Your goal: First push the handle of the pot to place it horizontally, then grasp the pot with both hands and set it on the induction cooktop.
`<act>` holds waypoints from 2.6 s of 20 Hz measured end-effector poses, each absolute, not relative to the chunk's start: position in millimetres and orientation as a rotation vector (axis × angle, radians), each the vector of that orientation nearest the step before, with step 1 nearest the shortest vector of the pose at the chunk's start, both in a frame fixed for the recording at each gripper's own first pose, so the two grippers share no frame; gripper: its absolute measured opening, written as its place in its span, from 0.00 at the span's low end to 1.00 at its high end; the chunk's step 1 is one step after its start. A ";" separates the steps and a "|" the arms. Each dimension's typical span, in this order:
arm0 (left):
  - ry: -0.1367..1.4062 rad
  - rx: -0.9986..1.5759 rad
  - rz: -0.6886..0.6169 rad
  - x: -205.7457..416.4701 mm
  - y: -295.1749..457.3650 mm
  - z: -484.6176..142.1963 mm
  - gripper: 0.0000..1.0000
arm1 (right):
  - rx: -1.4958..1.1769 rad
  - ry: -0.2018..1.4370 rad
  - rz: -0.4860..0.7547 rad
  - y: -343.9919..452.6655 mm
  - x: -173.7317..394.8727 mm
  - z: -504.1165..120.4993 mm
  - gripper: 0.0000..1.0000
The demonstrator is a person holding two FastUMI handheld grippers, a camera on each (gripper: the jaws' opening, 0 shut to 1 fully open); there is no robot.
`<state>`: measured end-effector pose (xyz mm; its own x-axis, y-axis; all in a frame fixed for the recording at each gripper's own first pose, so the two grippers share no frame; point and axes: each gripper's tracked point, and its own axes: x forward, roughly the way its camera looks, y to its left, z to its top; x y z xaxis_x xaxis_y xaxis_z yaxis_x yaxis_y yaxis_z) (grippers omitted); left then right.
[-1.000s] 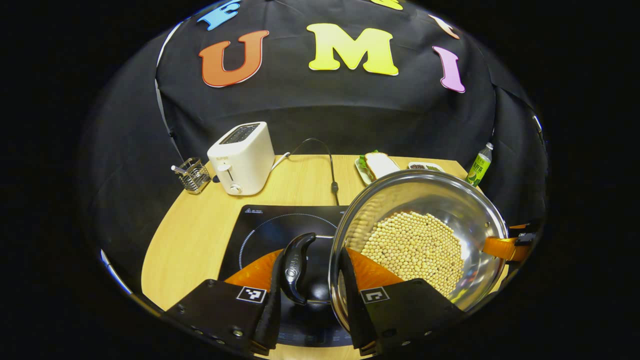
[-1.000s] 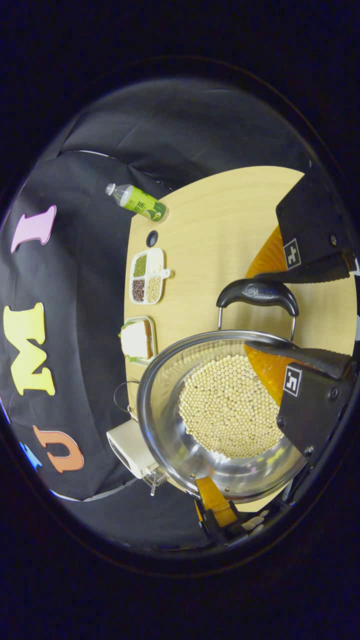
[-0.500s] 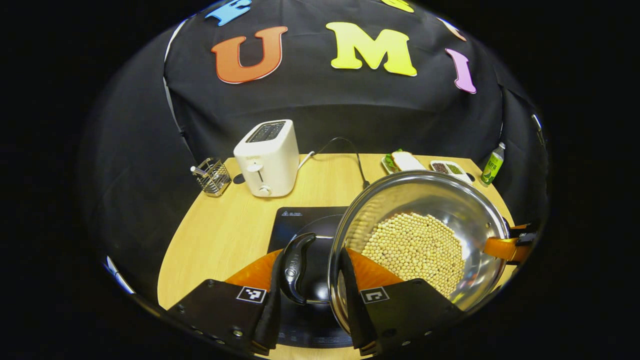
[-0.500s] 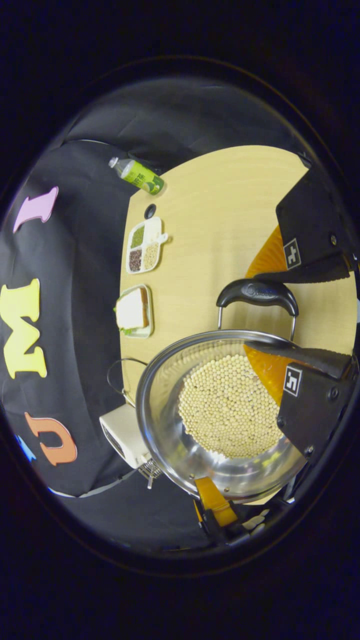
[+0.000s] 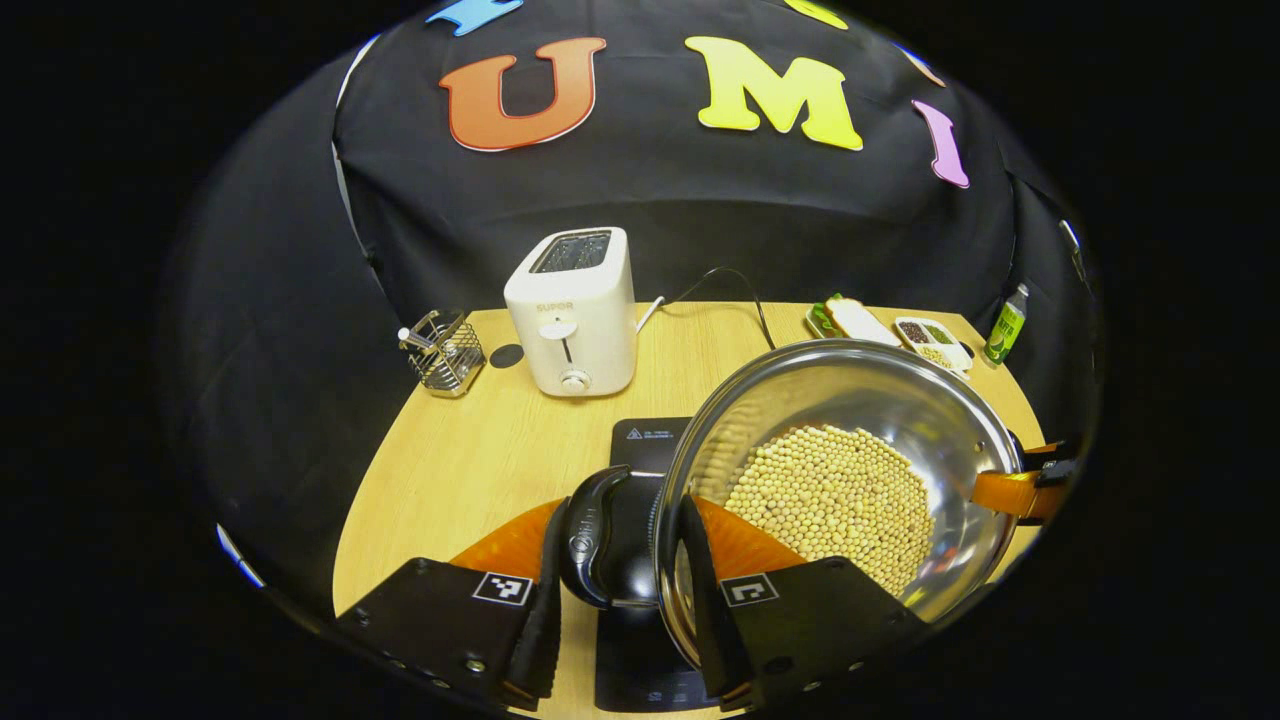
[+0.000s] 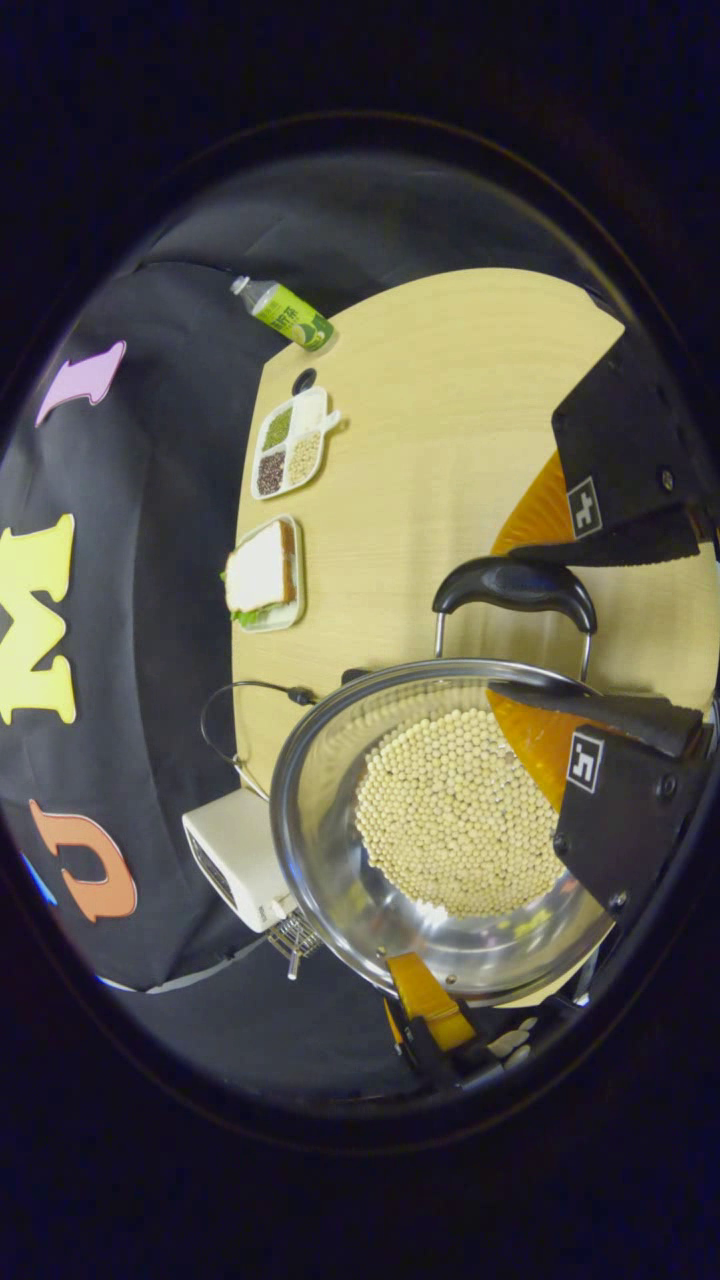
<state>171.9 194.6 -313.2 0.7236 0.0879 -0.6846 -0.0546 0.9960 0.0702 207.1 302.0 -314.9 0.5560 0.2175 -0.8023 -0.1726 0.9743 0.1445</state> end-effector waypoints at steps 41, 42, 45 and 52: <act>0.508 0.115 0.227 132.7 232.7 -256.4 0.97 | -0.046 0.657 0.277 275.7 188.7 -263.9 0.96; 0.482 0.112 0.228 124.9 225.2 -241.2 0.96 | -0.051 0.631 0.282 268.5 184.2 -252.7 0.99; 0.392 0.116 0.212 110.2 196.7 -192.3 0.97 | -0.048 0.557 0.288 243.2 165.6 -213.2 0.96; 0.227 0.114 0.121 65.3 91.2 -82.4 0.96 | -0.009 0.343 0.257 147.4 112.1 -100.7 0.99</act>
<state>65.3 91.2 -82.4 0.9670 0.1323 -0.2176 -0.1065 0.9863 0.1264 112.1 147.4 -100.7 0.9098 0.2473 -0.3334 -0.2503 0.9675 0.0346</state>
